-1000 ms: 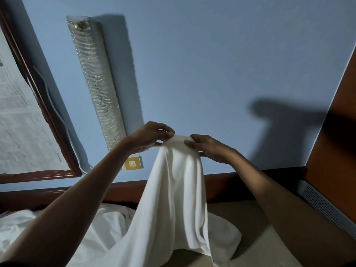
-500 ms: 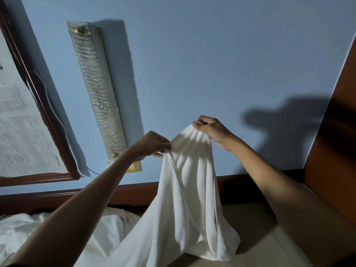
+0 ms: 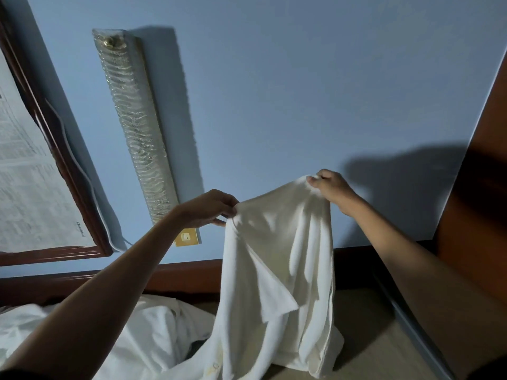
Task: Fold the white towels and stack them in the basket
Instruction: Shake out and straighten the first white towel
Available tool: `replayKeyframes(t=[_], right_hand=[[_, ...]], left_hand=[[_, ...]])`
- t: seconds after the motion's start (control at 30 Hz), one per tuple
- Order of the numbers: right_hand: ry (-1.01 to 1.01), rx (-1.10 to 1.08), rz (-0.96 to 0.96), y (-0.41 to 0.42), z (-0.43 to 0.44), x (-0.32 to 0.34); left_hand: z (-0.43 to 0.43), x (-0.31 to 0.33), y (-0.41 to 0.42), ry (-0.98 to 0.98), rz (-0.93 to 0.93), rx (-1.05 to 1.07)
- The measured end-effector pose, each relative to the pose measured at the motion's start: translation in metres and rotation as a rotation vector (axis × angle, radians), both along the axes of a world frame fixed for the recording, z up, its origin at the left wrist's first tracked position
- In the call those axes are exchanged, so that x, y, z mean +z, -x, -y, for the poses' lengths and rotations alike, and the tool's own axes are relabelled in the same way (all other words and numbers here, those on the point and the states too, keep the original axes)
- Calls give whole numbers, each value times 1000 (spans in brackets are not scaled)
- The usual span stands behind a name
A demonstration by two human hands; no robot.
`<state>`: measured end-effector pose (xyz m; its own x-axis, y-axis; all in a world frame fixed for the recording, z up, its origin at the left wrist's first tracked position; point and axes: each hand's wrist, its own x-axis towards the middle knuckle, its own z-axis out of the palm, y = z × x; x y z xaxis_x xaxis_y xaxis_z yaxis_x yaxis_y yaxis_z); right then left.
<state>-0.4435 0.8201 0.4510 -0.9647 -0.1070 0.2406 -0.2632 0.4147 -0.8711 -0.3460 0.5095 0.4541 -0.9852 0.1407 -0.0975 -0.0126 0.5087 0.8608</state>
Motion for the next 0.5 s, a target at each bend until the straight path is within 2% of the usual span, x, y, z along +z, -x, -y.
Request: replayKeyframes(t=[0.07,0.13,0.27,0.4,0.5], right_hand=[[-176,124,67,-5,8,-1],[-219,336,151,-15,24,1],[-332,624,214,-36,63,4],[-163,654,208,-38,66,8],[-140,579,97,-32,64,11]], left_hand=[[-8,6,3,-135,14,-27],[-15,12,7,-228,4,-39],[-29,25,12,-228,-26,-121],[-21,34,17,-177,-60,-130],[-13,31,17,-86,-124,-85]])
